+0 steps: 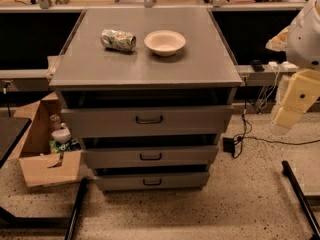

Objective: Open bottom drawer

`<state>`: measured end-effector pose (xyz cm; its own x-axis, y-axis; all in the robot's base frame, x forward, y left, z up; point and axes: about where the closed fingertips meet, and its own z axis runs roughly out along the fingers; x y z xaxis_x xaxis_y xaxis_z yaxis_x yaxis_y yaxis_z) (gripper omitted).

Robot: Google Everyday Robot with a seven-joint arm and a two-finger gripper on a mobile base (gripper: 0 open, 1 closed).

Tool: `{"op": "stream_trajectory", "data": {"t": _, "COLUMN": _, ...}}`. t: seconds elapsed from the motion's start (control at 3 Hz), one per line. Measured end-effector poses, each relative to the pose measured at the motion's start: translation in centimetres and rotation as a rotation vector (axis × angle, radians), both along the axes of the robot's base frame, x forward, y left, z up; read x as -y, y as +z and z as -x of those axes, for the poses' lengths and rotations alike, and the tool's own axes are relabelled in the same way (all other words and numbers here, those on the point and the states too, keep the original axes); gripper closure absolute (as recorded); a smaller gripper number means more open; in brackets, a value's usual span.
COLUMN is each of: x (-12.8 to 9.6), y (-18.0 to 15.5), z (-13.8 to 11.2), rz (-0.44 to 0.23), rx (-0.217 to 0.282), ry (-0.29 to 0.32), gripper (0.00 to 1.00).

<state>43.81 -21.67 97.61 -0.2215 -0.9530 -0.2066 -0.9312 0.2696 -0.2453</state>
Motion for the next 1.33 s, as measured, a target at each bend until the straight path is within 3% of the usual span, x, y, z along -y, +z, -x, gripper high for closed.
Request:
{"op": "stream_trajectory", "data": {"t": 0.67, "x": 0.3, "y": -1.6, "z": -0.1, "rz": -0.01, "rx": -0.016, "ry": 0.003, "gripper": 0.0}}
{"op": "stream_trajectory", "data": {"t": 1.0, "x": 0.6, "y": -6.5, "z": 0.1, "rz": -0.001, "rx": -0.042, "ry": 0.031, "gripper": 0.0}}
{"op": "stream_trajectory", "data": {"t": 1.33, "x": -0.7, "y": -16.3, "z": 1.3, "rz": -0.008, "rx": -0.101, "ry": 0.104, "gripper": 0.0}}
